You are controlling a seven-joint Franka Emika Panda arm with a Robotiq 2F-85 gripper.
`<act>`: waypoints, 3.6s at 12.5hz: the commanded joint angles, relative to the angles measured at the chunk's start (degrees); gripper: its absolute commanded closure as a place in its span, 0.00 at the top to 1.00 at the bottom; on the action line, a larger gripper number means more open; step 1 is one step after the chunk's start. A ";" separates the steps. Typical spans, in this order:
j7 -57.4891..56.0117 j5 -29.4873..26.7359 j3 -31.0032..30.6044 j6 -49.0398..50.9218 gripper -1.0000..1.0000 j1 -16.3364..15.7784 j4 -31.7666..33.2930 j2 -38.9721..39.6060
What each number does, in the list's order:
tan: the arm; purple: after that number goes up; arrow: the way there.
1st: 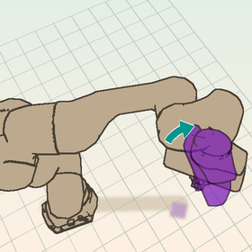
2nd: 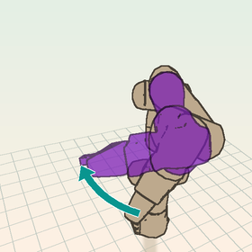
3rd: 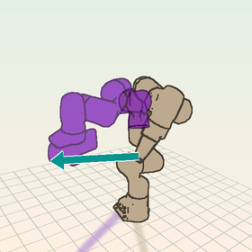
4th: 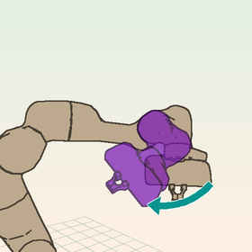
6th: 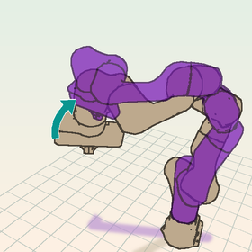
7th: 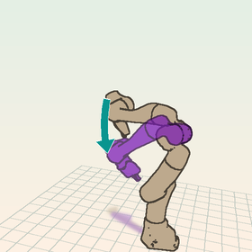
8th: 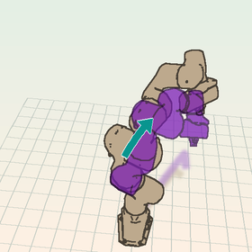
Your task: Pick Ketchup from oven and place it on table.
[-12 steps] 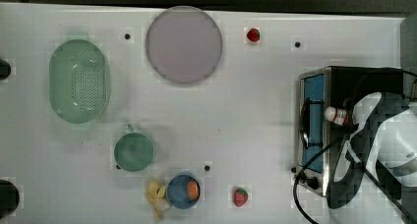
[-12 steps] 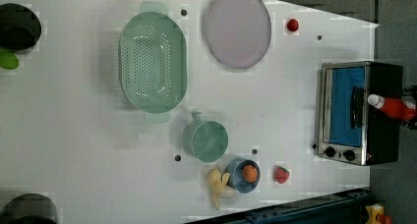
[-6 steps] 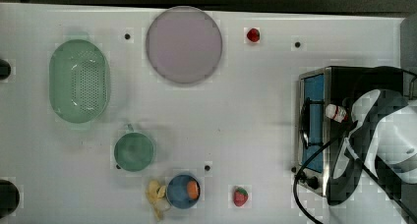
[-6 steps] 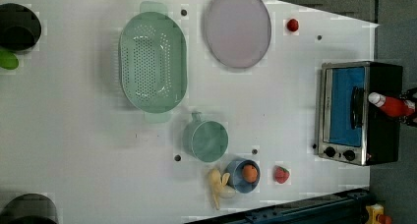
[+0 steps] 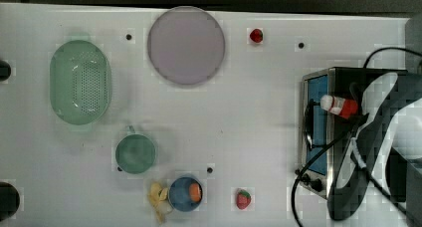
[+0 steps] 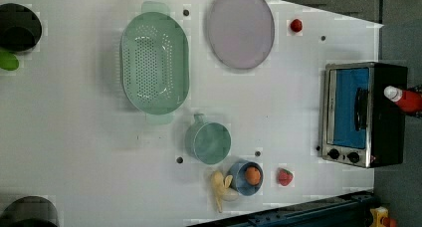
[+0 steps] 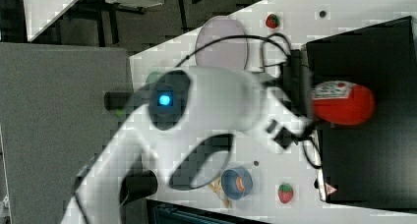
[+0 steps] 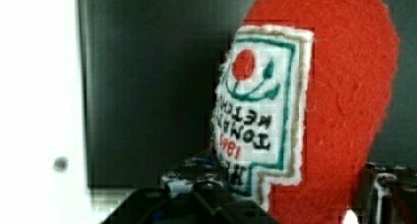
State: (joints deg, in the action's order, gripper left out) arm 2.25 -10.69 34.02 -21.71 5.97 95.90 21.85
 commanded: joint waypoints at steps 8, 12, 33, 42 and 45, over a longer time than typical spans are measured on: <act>-0.30 1.45 -11.91 10.76 0.64 -14.99 -4.27 -13.38; -0.17 3.72 -15.60 11.40 0.64 -17.47 -1.63 -13.39; 0.33 6.52 -18.19 -27.11 0.99 -20.06 30.31 0.69; 1.48 6.82 -17.97 -1.53 1.00 -20.24 18.04 -23.12; 1.47 8.96 -18.79 7.56 1.00 -20.39 9.64 -27.20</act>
State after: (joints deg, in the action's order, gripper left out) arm 3.01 -1.26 14.98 -16.10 -14.97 105.25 -5.49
